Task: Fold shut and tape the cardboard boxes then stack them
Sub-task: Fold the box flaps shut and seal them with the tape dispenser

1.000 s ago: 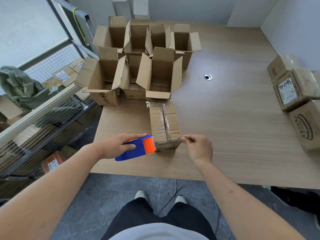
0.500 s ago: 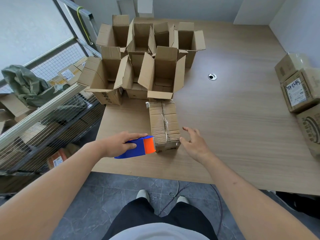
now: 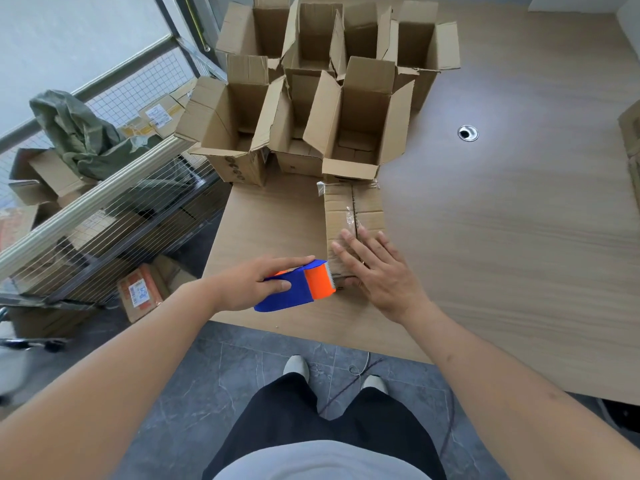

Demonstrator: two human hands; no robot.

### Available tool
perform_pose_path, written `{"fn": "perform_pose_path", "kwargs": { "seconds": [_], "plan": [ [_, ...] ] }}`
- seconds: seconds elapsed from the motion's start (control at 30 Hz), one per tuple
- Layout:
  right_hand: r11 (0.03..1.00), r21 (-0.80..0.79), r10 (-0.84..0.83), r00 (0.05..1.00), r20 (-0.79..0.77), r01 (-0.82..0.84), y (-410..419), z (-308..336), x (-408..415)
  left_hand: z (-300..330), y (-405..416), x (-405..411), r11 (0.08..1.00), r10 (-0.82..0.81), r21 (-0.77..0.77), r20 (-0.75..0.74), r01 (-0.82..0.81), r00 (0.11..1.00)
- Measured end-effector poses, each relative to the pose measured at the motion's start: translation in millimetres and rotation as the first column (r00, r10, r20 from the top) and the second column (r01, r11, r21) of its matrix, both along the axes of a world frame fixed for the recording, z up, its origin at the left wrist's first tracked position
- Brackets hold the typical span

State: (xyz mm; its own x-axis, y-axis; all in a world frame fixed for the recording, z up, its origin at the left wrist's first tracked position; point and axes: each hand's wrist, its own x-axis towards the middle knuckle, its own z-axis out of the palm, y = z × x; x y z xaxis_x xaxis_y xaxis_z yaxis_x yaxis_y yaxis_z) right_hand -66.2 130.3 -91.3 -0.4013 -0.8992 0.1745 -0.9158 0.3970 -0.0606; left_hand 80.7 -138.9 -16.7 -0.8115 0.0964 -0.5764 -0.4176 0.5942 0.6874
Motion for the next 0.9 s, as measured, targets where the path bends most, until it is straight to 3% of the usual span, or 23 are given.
{"fn": "perform_pose_path", "kwargs": {
  "seconds": [0.23, 0.47, 0.7, 0.9],
  "plan": [
    [0.996, -0.084, -0.011, 0.999, -0.041, 0.007, -2, -9, -2, -17, -19, 18, 0.999, -0.034, 0.022, -0.032, 0.035, 0.999],
    [0.999, 0.036, -0.013, 1.0, 0.013, 0.012, -2, 0, -2, -13, -20, 13, 0.995, -0.079, -0.065, -0.059, 0.075, 0.995],
    [0.996, 0.085, -0.034, 0.996, 0.081, 0.027, -2, 6, -1, -15, -30, 27, 0.999, -0.04, -0.019, -0.036, 0.04, 0.999],
    [0.985, 0.171, -0.061, 0.986, 0.153, 0.034, -4, 15, 0, -17, -25, 20, 0.992, -0.048, -0.114, -0.016, 0.046, 0.999]
  ]
}}
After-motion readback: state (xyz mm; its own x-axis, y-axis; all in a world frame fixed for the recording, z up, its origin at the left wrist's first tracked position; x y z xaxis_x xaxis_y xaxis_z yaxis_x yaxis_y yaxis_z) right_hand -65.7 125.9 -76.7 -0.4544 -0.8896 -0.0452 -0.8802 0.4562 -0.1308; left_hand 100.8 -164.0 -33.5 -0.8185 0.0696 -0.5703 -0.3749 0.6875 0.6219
